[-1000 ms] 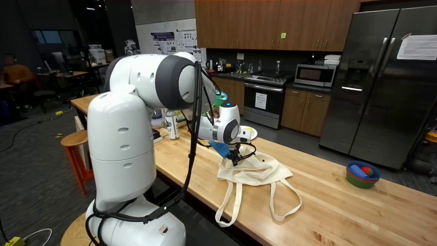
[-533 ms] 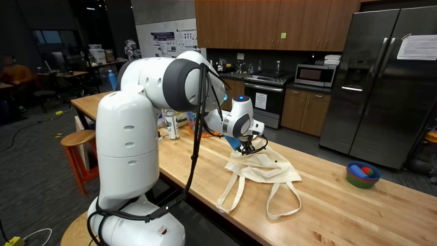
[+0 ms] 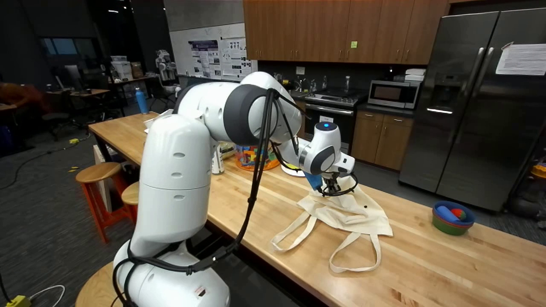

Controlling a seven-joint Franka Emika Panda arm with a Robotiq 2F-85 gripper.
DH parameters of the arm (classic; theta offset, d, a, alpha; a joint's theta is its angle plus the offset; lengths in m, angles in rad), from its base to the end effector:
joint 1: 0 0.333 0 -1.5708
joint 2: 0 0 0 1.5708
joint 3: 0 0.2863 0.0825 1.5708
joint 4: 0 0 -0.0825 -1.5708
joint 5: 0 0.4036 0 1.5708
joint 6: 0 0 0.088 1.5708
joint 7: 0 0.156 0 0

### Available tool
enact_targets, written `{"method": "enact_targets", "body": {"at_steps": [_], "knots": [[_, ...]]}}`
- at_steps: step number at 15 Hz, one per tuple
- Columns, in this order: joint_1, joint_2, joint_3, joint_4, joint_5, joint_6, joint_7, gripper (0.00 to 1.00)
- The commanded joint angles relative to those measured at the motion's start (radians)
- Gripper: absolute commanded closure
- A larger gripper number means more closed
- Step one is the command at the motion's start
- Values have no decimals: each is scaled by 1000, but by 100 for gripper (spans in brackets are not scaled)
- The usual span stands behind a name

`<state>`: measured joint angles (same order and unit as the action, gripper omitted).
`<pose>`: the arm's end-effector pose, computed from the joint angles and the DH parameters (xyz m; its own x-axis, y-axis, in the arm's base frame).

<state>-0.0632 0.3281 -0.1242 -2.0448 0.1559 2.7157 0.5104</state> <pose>0.6340 -0.1226 0.2289 0.6402 -0.7230 0.2596 -0.6883 -0.6899 -0.2241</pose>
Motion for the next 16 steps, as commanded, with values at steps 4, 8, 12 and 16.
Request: {"method": "enact_targets", "body": {"at_steps": [4, 8, 12, 16], "knots": [[-33, 69, -44, 37, 56, -1, -7, 99], [-40, 7, 3, -3, 103, -28, -74, 99], [-14, -24, 46, -2, 115, -62, -121, 99], [59, -94, 82, -66, 58, -59, -154, 99]]}}
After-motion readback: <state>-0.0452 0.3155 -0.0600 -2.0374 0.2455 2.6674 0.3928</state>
